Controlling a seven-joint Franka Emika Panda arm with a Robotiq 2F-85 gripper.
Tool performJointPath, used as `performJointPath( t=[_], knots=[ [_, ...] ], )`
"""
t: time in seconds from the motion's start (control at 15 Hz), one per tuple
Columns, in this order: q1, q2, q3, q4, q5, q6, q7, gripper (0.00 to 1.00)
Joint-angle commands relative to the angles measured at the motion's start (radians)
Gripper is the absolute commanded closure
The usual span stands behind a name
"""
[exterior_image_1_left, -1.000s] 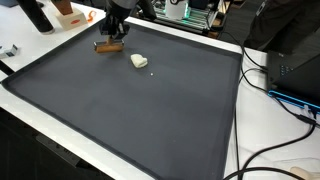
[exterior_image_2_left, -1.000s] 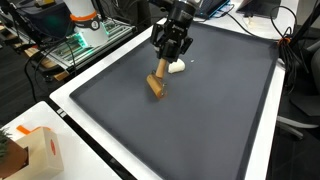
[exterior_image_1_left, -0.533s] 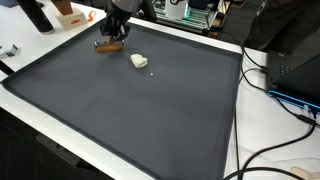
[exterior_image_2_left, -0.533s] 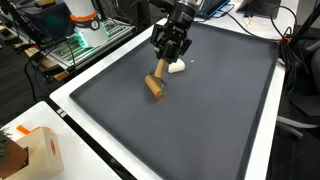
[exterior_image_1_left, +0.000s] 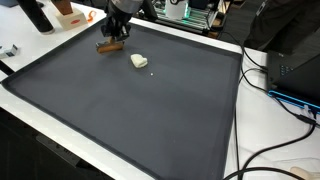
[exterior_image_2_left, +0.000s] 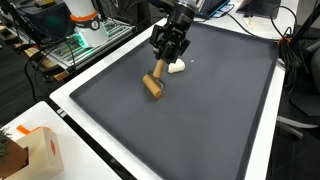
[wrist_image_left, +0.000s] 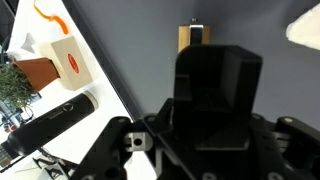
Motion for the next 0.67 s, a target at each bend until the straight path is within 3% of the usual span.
performJointPath(
  t=[0.0, 0.6],
  knots=[
    [-0.009, -0.004, 0.009, 0.006, 0.051, -0.021, -0.087, 0.77],
    [-0.026, -0.038, -0.002, 0.027, 0.25, -0.061, -0.299, 0.77]
  ],
)
